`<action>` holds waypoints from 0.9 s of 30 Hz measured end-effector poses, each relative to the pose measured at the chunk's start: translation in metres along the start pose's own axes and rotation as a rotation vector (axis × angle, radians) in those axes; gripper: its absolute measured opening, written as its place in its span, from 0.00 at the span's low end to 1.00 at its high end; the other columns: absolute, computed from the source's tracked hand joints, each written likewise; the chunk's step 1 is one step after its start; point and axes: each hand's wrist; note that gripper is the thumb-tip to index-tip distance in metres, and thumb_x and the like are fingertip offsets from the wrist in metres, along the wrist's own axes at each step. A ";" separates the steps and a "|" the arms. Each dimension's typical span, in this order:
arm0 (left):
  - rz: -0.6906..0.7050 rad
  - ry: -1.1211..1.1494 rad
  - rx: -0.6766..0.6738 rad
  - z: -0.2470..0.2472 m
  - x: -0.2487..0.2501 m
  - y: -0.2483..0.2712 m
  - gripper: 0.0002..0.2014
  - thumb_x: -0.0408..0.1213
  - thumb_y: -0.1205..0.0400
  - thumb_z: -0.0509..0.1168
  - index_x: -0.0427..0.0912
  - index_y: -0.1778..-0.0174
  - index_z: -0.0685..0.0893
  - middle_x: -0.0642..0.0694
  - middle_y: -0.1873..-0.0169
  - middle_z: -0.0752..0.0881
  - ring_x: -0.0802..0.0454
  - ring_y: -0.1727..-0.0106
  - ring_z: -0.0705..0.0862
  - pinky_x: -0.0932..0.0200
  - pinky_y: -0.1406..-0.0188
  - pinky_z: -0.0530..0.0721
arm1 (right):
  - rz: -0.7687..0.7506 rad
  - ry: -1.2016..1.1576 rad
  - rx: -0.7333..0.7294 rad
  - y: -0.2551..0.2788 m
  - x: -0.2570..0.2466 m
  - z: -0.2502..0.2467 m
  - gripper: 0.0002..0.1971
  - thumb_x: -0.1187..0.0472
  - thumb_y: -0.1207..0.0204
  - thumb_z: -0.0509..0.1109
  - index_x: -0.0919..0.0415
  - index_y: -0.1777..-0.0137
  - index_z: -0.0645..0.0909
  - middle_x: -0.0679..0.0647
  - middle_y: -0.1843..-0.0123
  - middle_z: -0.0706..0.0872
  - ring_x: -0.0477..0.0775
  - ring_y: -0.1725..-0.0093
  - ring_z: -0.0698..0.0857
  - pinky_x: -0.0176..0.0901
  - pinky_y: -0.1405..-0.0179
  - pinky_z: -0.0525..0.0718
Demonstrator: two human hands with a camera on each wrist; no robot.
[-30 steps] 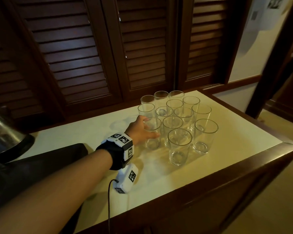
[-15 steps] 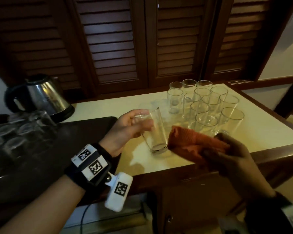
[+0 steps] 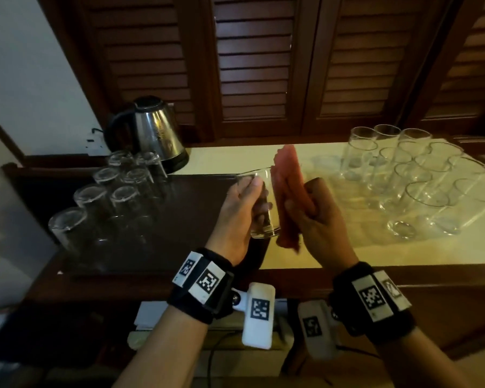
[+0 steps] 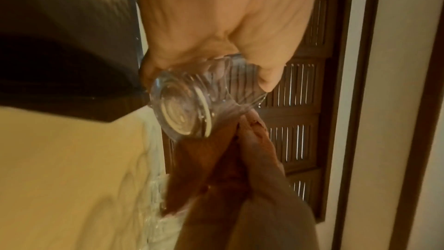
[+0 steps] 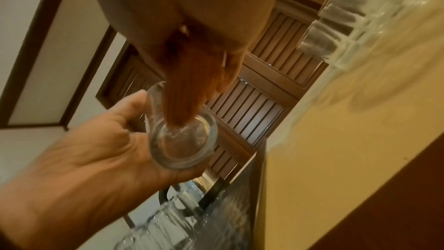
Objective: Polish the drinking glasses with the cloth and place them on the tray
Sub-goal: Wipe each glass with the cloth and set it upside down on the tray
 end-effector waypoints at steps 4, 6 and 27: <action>0.024 -0.015 0.086 -0.024 0.002 0.006 0.26 0.59 0.20 0.63 0.47 0.31 0.79 0.42 0.44 0.86 0.45 0.47 0.86 0.44 0.45 0.85 | -0.117 0.068 -0.253 0.007 -0.002 0.017 0.20 0.72 0.22 0.68 0.42 0.50 0.75 0.51 0.50 0.85 0.38 0.63 0.86 0.32 0.67 0.82; 0.056 -0.041 0.049 -0.030 0.004 0.011 0.19 0.56 0.15 0.58 0.47 0.38 0.82 0.45 0.51 0.90 0.46 0.49 0.88 0.44 0.49 0.89 | -0.189 0.174 -0.303 0.007 -0.003 0.024 0.17 0.66 0.25 0.69 0.39 0.51 0.74 0.54 0.37 0.83 0.36 0.55 0.84 0.34 0.60 0.82; -0.010 -0.073 0.011 -0.023 -0.006 0.018 0.40 0.63 0.29 0.72 0.50 0.24 0.70 0.42 0.38 0.85 0.47 0.41 0.88 0.50 0.54 0.89 | 0.314 -0.503 -0.132 0.014 -0.008 0.048 0.23 0.50 0.08 0.49 0.46 0.15 0.67 0.53 0.25 0.83 0.56 0.26 0.82 0.60 0.26 0.78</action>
Point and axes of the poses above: each hand's wrist, its own y-axis away from the middle knuckle, its own z-axis out of the palm, x = y × z
